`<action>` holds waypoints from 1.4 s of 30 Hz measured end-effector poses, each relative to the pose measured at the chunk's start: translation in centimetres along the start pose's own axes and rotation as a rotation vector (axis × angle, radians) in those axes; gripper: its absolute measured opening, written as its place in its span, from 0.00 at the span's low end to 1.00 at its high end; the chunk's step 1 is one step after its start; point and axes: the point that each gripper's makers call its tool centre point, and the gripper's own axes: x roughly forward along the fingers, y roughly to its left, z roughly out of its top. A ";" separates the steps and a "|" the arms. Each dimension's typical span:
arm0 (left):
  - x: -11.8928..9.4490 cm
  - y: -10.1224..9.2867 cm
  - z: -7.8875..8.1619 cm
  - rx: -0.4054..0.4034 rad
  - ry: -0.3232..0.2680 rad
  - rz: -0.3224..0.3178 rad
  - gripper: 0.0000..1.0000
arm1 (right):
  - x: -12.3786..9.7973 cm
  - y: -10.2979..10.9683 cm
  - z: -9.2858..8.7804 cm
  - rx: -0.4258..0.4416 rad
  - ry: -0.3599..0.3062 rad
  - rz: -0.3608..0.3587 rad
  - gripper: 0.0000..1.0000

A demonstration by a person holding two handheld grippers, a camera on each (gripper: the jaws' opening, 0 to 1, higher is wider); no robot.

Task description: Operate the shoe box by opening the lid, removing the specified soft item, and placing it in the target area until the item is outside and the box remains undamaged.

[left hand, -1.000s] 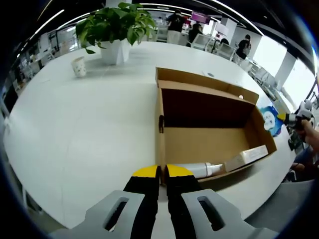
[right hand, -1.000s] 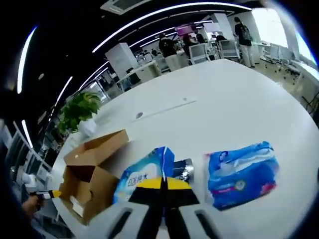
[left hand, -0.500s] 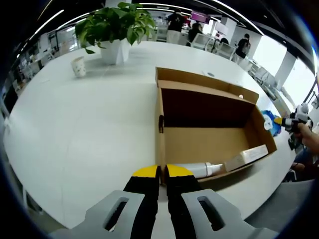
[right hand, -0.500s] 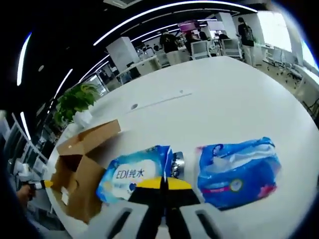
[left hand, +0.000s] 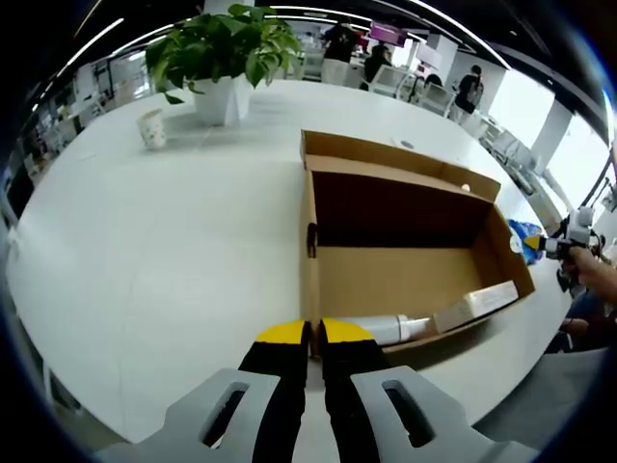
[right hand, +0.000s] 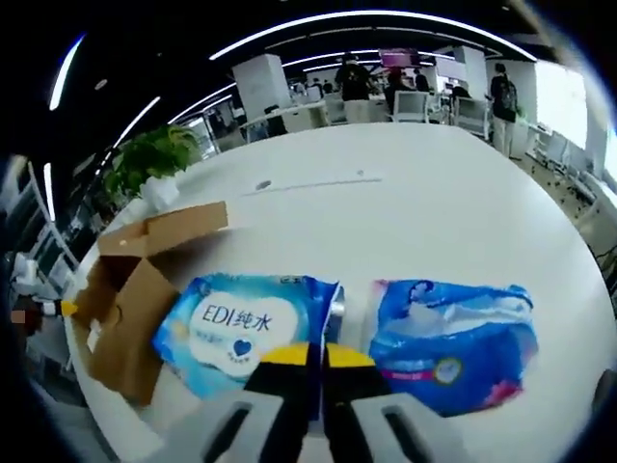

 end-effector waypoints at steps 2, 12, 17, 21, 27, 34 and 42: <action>0.0 0.0 0.0 0.000 -0.001 0.000 0.02 | 0.1 -0.1 0.0 -0.006 0.004 0.005 0.00; 0.1 0.0 0.0 0.004 -0.003 0.002 0.02 | -0.9 -0.6 0.7 -0.092 0.009 0.008 0.00; -0.2 -0.4 -0.1 0.004 -0.006 0.002 0.02 | -1.3 -0.5 1.6 -0.112 -0.016 0.038 0.00; -0.5 -0.7 -0.3 0.005 -0.009 0.002 0.02 | -1.7 -0.1 2.6 -0.144 -0.031 0.062 0.00; -0.6 -1.0 -0.3 0.001 -0.011 -0.001 0.02 | -2.6 0.4 3.6 -0.191 -0.034 0.081 0.02; -0.7 -1.0 -0.3 0.001 -0.012 0.001 0.02 | -3.5 1.4 3.9 -0.246 -0.014 0.102 0.04; -0.4 -0.6 -0.2 -0.003 -0.011 -0.002 0.02 | -5.0 4.1 4.2 -0.344 0.022 0.173 0.06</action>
